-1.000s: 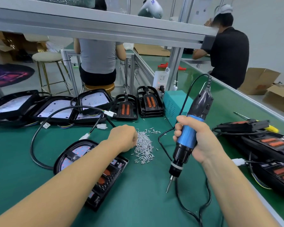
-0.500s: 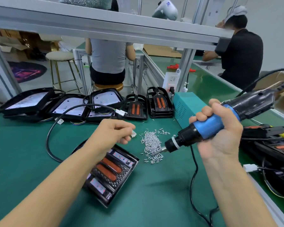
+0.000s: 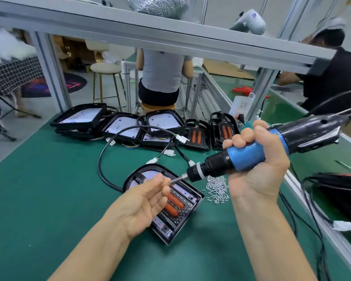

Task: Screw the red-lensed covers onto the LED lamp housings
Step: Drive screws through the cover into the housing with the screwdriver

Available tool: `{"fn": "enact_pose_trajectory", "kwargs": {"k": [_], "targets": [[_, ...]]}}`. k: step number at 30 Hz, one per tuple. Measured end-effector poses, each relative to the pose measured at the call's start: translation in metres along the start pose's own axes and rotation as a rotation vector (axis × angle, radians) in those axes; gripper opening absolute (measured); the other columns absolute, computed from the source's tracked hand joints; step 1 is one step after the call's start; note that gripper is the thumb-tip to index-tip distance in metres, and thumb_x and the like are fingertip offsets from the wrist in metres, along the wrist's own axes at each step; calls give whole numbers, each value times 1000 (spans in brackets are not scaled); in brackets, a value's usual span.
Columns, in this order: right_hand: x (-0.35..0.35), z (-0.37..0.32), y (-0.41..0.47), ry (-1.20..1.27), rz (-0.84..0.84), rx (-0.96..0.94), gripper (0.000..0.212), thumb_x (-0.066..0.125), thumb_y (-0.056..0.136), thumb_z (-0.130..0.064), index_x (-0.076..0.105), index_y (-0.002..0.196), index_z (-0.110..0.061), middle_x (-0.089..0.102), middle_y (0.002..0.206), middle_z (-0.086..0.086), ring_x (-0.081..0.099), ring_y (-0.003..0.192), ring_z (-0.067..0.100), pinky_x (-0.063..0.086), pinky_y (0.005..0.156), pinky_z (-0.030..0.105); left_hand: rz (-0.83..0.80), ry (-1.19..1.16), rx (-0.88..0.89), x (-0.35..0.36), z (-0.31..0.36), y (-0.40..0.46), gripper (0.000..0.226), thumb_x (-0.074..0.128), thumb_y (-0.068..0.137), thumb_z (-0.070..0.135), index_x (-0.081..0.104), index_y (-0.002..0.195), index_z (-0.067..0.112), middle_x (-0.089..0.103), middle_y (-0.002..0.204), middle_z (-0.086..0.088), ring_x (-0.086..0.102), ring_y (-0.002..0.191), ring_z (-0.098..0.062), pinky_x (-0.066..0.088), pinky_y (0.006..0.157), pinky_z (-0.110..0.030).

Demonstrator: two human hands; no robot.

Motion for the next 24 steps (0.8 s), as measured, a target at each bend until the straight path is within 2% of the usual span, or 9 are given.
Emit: {"fn": "enact_pose_trajectory", "kwargs": {"k": [4, 6, 8, 10, 12, 14, 18, 24], "targets": [[11, 5, -1, -16, -25, -24, 15, 55, 72, -8, 52, 85, -15, 48, 56, -4, 47, 49, 11, 47, 57, 24, -1, 15, 34, -3, -1, -3, 30, 69, 64, 22, 66, 85, 2, 68, 62, -2, 58, 44, -5, 47, 39, -14], [14, 7, -1, -57, -44, -38, 16, 55, 73, -7, 52, 86, -14, 47, 56, -3, 47, 49, 12, 47, 57, 25, 15, 91, 111, -3, 2, -4, 20, 70, 71, 20, 67, 83, 4, 72, 70, -6, 58, 45, -5, 46, 40, -15], [12, 7, -1, -110, -58, -43, 15, 55, 73, -5, 52, 86, -14, 48, 56, -2, 48, 49, 13, 46, 57, 25, 92, 323, 294, -8, 13, -7, 7, 68, 82, 10, 68, 76, 6, 73, 74, -9, 60, 48, -6, 47, 43, -15], [5, 5, 1, -168, -57, -54, 16, 55, 73, -3, 53, 85, -14, 47, 56, -1, 48, 48, 14, 45, 56, 25, 193, 628, 541, -14, 27, -13, 13, 66, 84, 6, 69, 72, 11, 73, 70, -5, 62, 51, -7, 49, 50, -17], [-2, 1, 2, -246, -56, -78, 17, 56, 73, -2, 56, 83, -15, 46, 56, 0, 48, 47, 15, 44, 55, 26, 207, 877, 714, -10, 33, -19, 16, 67, 82, 8, 69, 71, 19, 72, 68, 3, 63, 56, -6, 52, 61, -22], [-8, 0, 3, -342, -48, -101, 19, 57, 72, 0, 60, 79, -18, 46, 57, 3, 49, 47, 18, 42, 54, 27, 178, 1075, 808, -1, 28, -20, 15, 67, 83, 14, 67, 73, 25, 71, 66, 11, 63, 57, -1, 51, 67, -25], [-18, 2, 3, -459, -52, -132, 24, 59, 70, -1, 64, 76, -23, 48, 55, 4, 48, 49, 22, 42, 55, 28, 20, 1196, 797, 21, 11, -7, 19, 61, 89, 14, 61, 77, 29, 68, 65, 17, 65, 48, -7, 54, 65, -32], [-25, 7, 4, -529, -46, -132, 22, 66, 61, -11, 62, 77, -25, 49, 52, 3, 46, 52, 24, 41, 58, 31, 2, 1223, 756, 35, 6, 20, 20, 61, 87, 11, 62, 75, 26, 64, 66, 11, 66, 49, -13, 57, 52, -40]]}}
Point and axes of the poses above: each hand's wrist, its own y-axis towards the middle knuckle, its own x-axis out of the palm, z = x × y, the point moved 6 cm from there along y, towards the middle knuckle
